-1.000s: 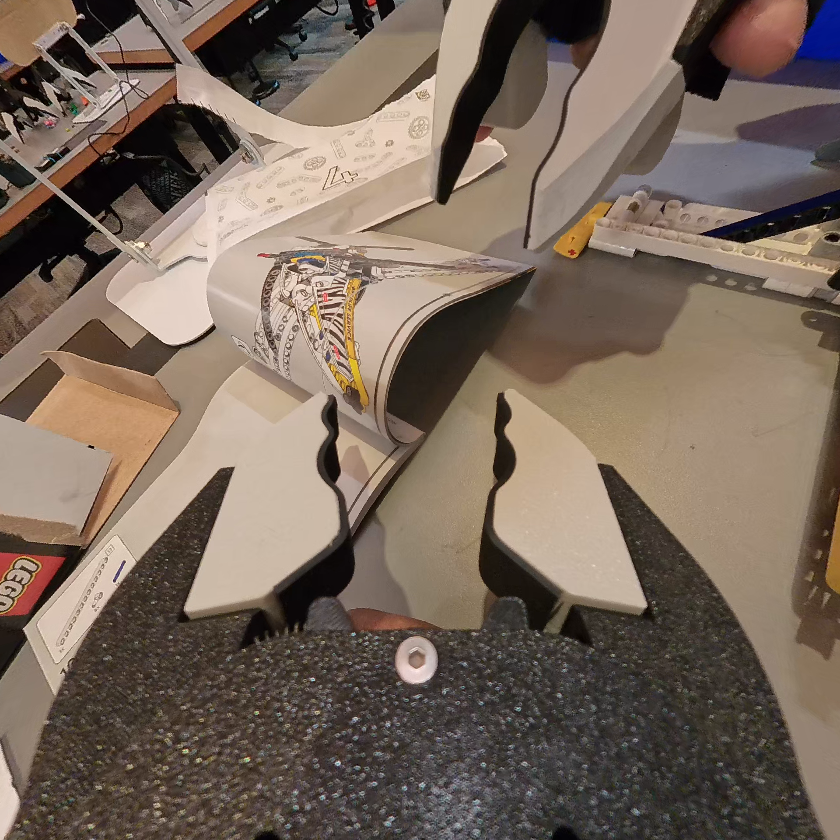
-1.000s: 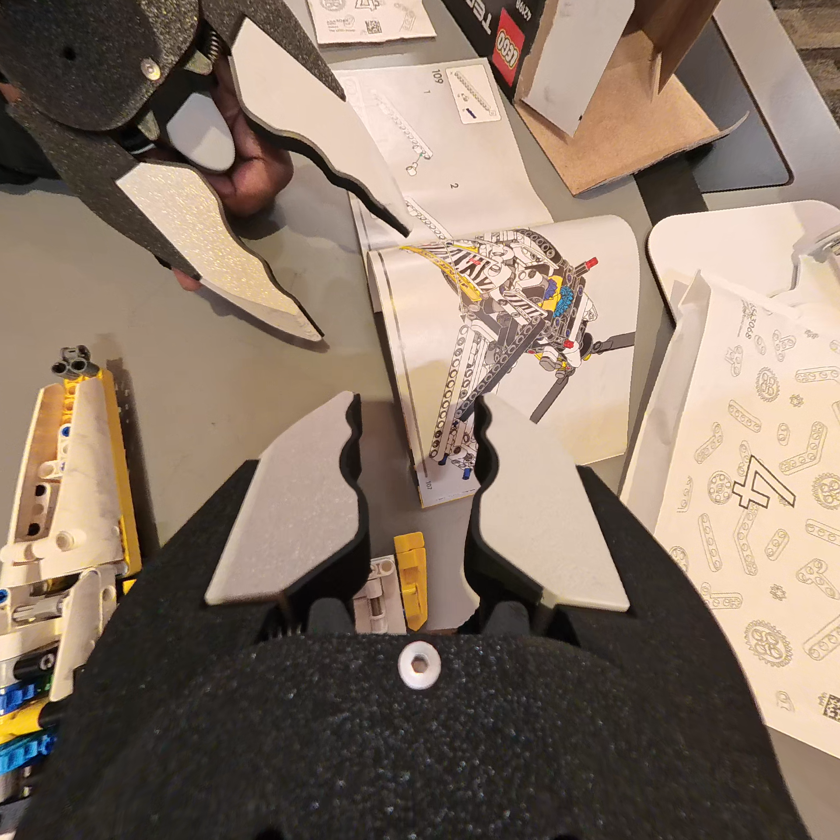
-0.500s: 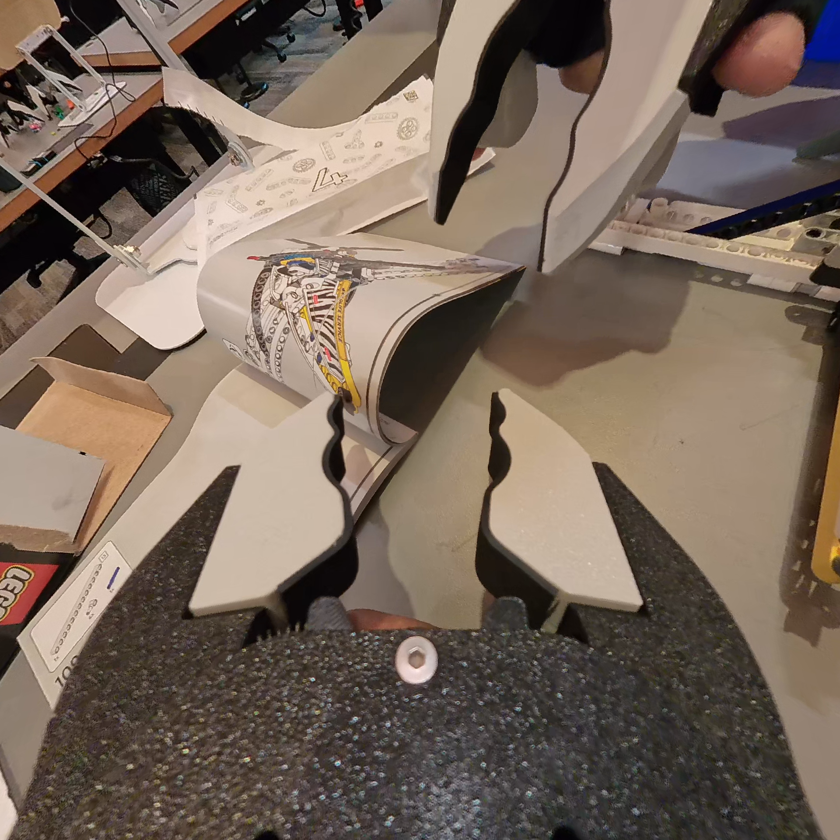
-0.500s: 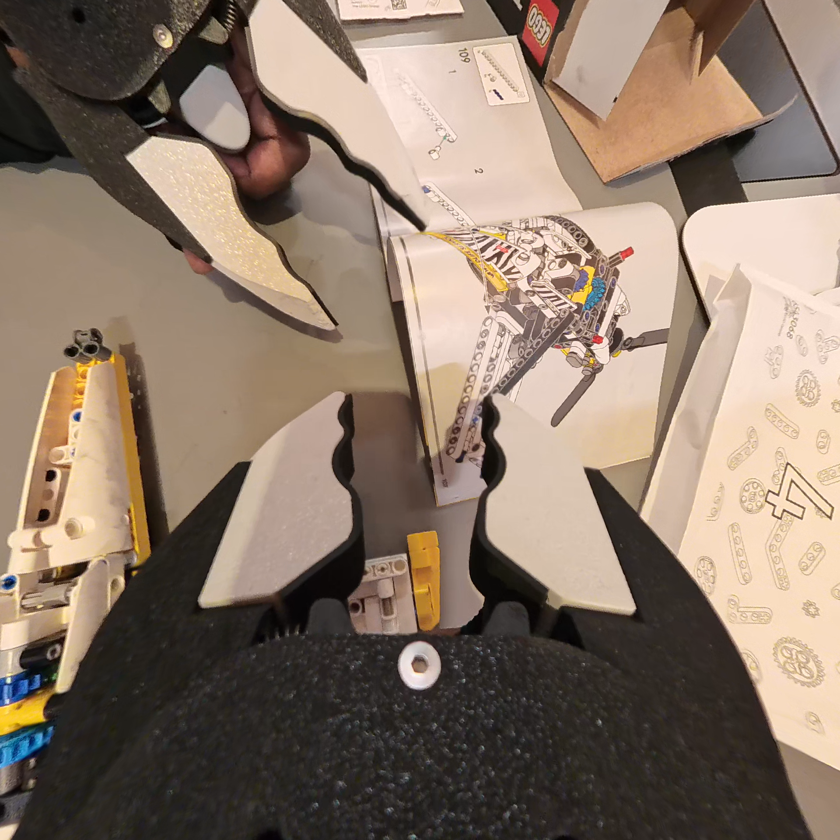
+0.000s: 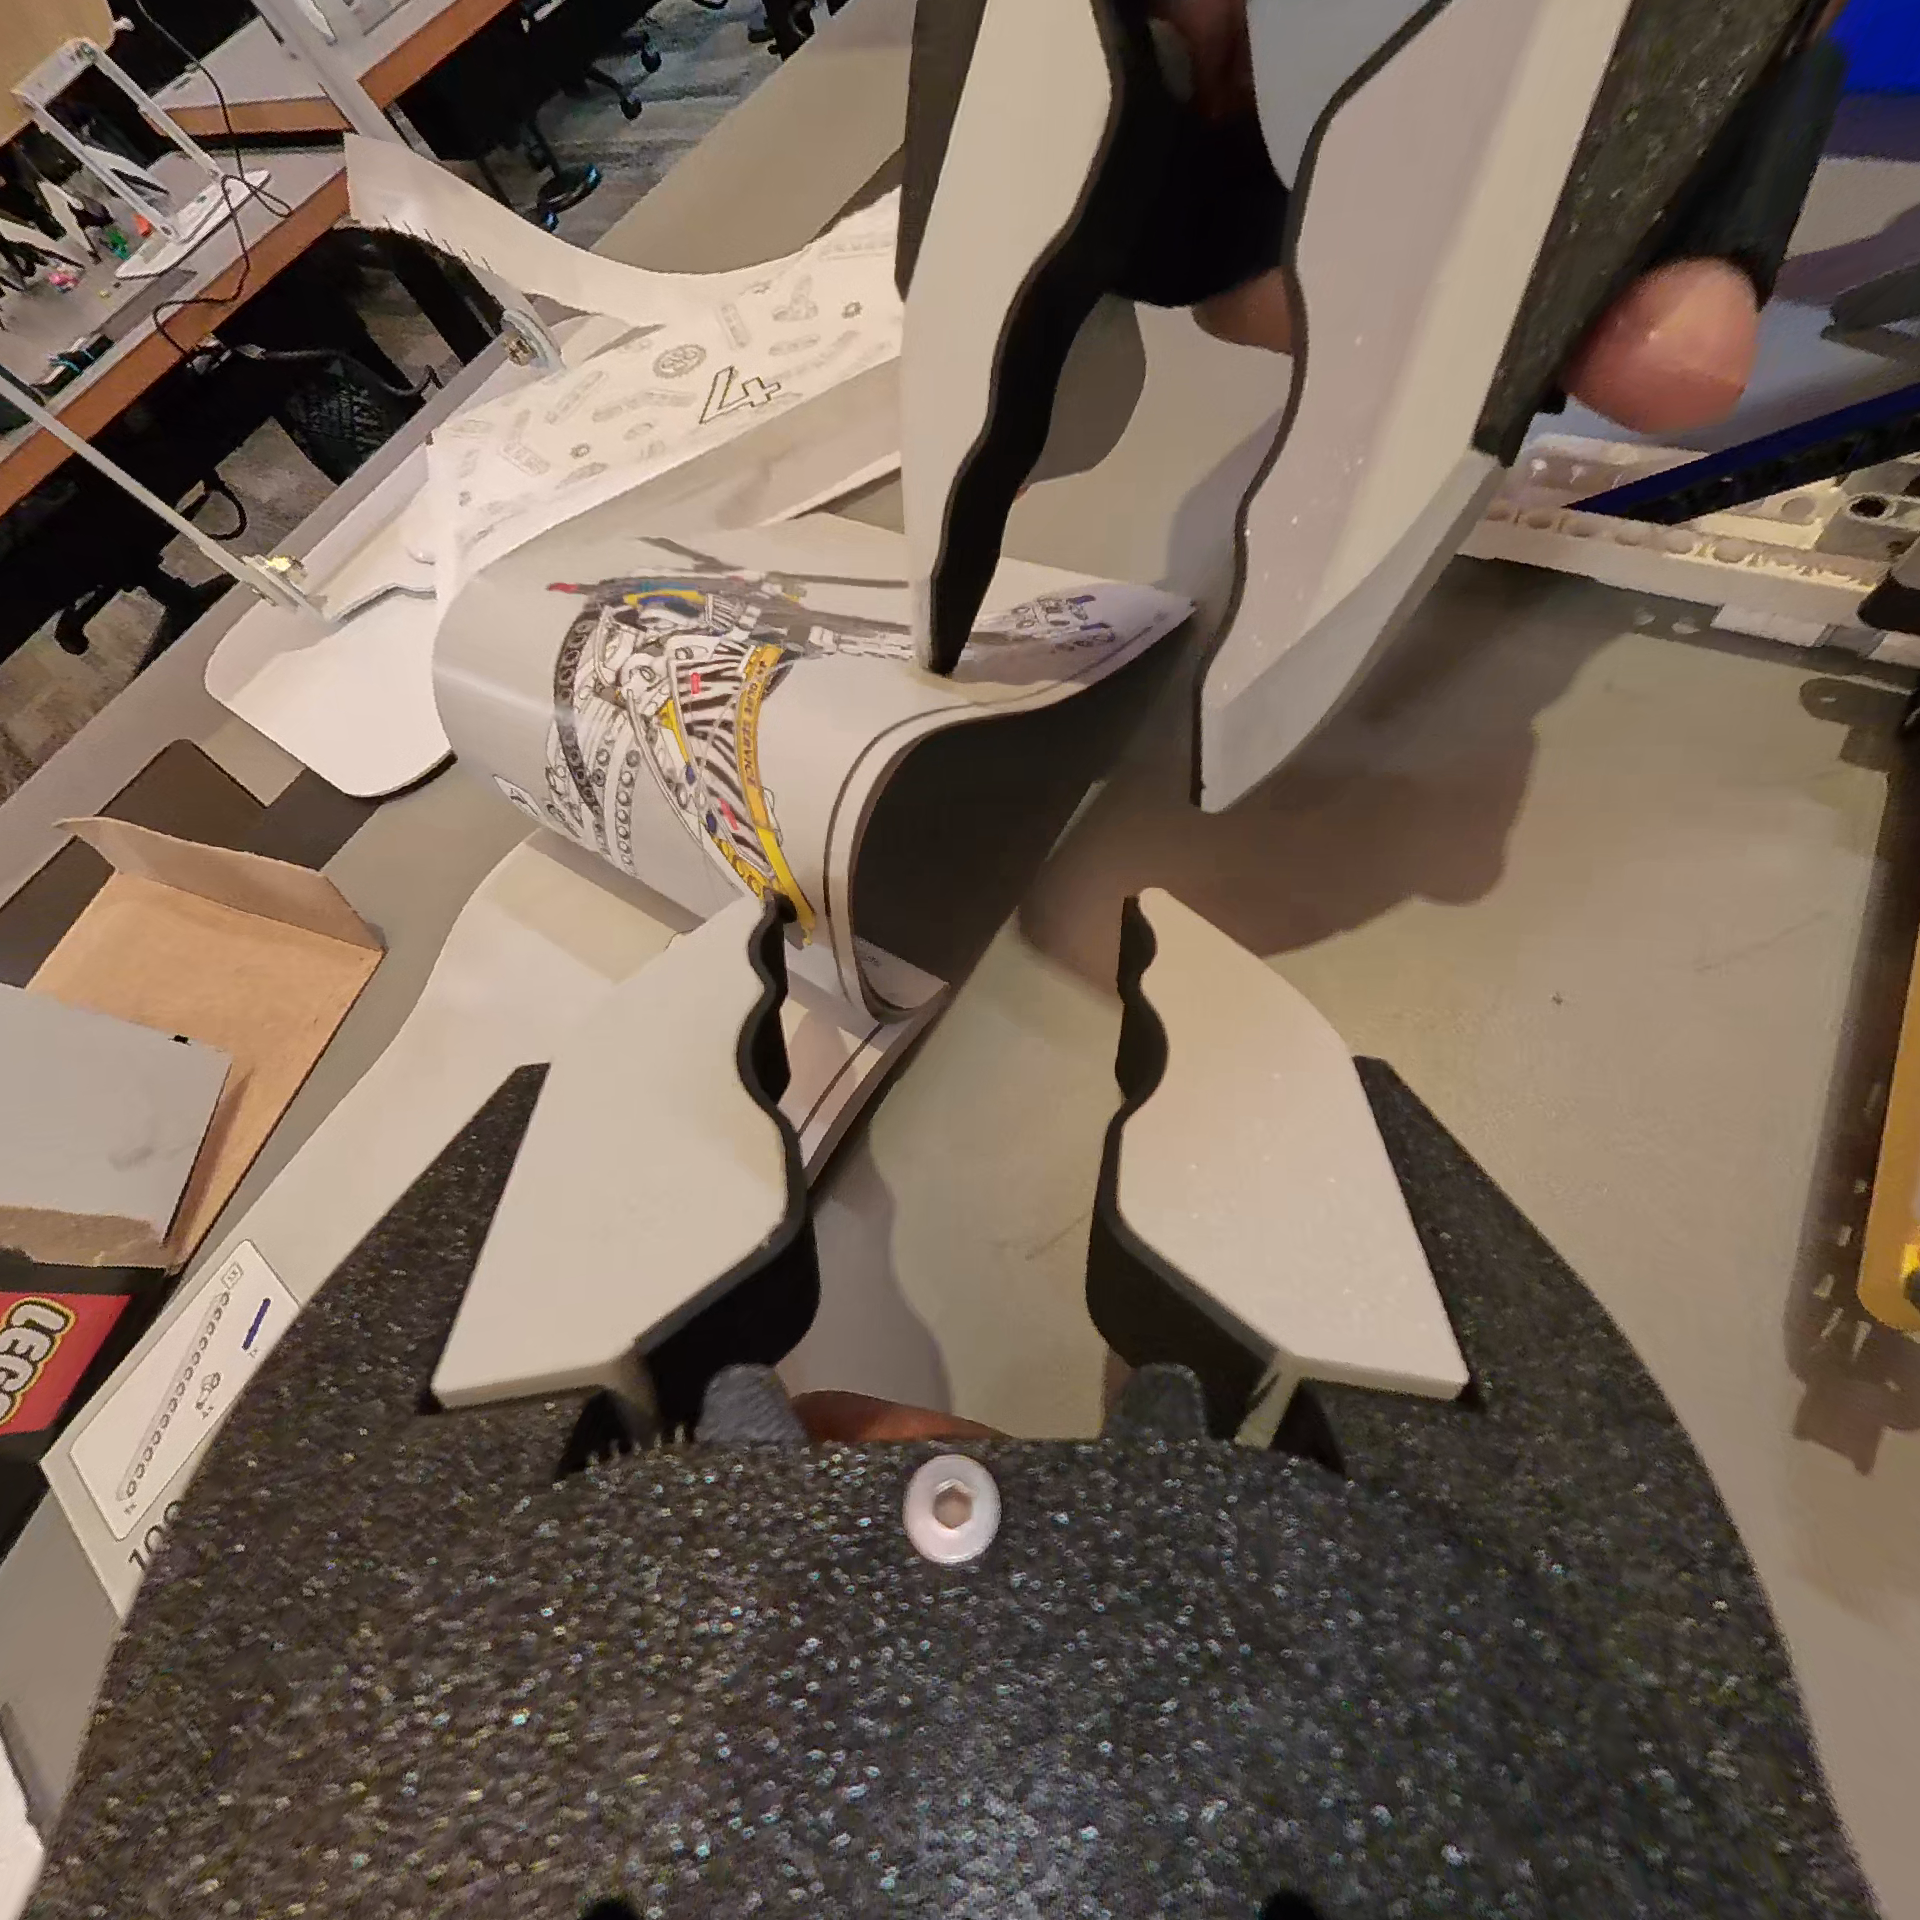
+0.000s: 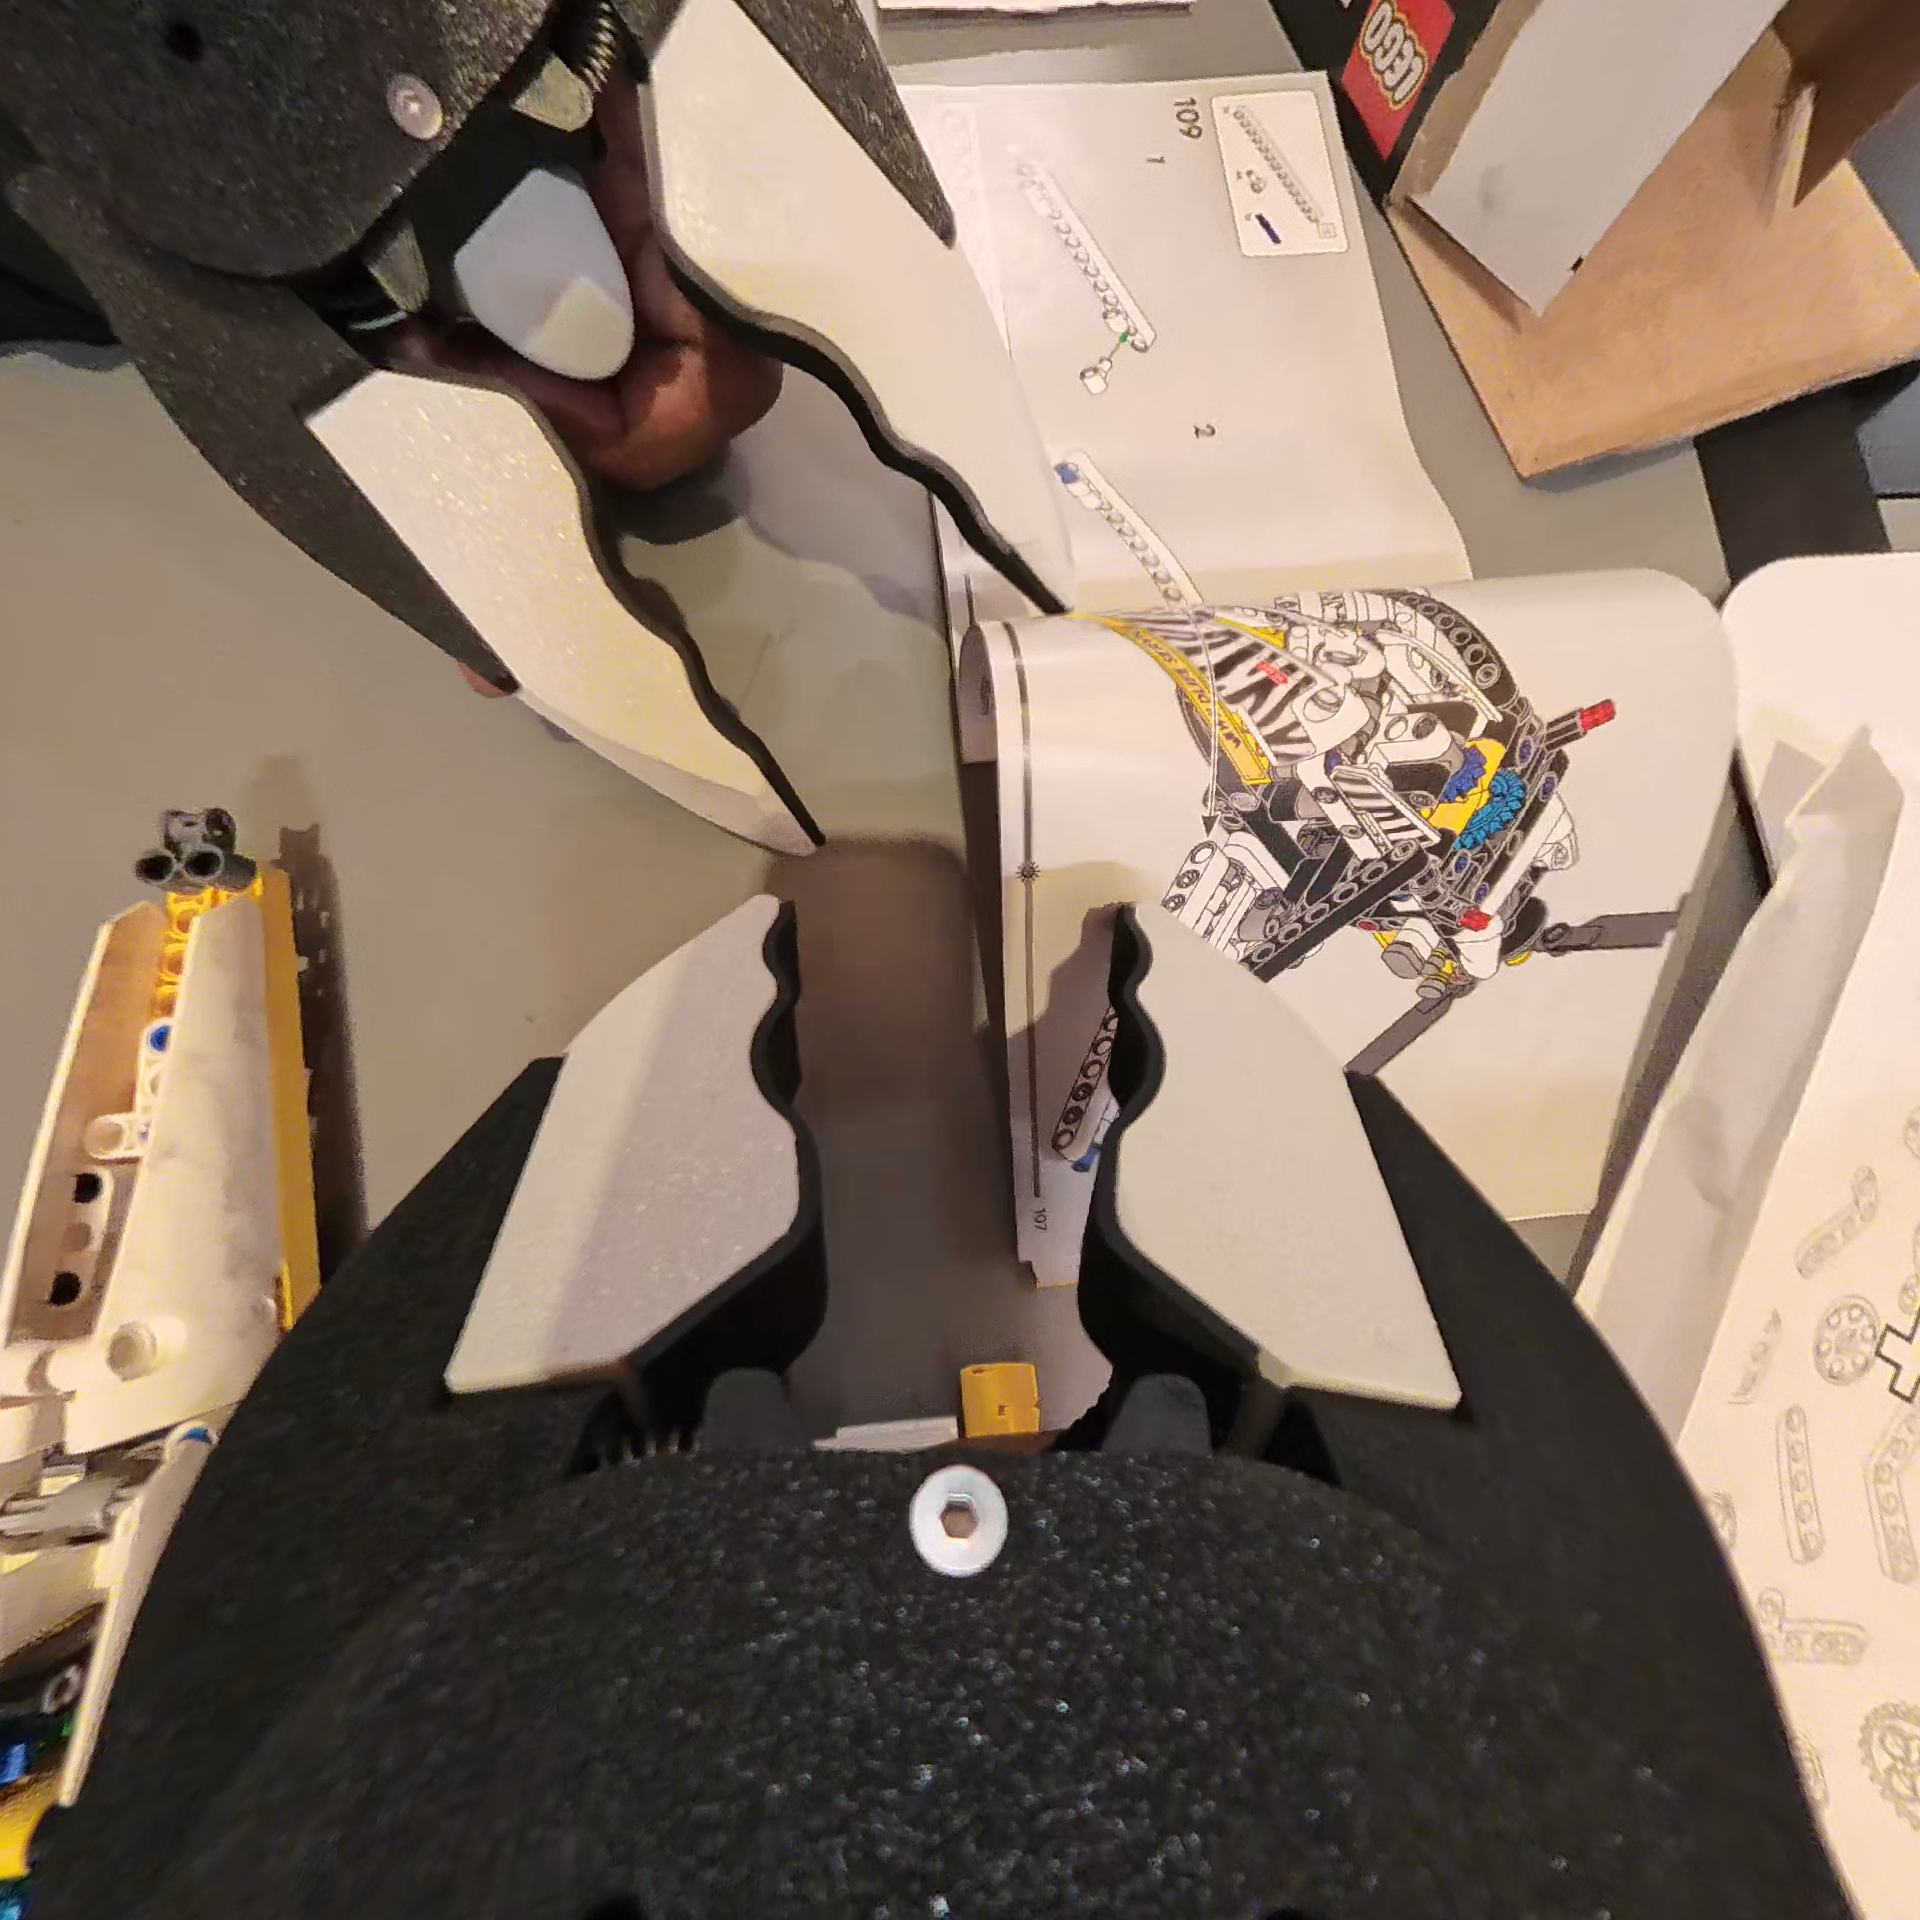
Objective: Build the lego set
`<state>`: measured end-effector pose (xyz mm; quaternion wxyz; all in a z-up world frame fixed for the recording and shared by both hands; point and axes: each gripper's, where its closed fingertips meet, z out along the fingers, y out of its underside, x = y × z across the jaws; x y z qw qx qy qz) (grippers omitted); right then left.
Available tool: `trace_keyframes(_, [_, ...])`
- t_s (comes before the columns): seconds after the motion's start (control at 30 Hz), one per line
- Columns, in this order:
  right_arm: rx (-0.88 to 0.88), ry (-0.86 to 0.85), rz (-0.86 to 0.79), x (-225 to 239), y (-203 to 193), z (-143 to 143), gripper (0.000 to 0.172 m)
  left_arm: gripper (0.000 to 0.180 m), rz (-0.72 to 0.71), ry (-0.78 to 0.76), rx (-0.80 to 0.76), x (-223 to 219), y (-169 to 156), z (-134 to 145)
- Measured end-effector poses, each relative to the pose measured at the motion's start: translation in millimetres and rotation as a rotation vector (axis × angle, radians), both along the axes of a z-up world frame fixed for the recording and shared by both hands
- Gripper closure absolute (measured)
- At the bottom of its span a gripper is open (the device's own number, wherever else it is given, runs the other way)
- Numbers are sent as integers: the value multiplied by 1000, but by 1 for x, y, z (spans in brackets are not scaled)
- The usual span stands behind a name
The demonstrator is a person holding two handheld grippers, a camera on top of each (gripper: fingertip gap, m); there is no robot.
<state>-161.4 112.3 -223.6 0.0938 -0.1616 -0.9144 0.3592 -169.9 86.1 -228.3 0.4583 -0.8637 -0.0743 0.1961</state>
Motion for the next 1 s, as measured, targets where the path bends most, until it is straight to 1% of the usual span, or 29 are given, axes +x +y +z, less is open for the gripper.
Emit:
trace_keyframes(0.23, [-15, 29, 28, -2, -9, 13, 115, 119, 0, -8, 5, 0, 0, 0])
trace_keyframes(0.53, [-19, 48, 79, -6, -20, 19, 115, 121, -1, -46, 49, -2, -3, 6])
trace_keyframes(0.63, [-26, 52, 94, -6, -22, 21, 115, 125, 13, -12, 37, -9, -12, 11])
trace_keyframes(0.83, [-29, 53, 116, -8, -27, 21, 115, 132, 60, 2, 90, -21, -26, 28])
trace_keyframes(1.0, [-29, 57, 123, -7, -30, 21, 115, 131, 109, 39, 74, -28, -31, 28])
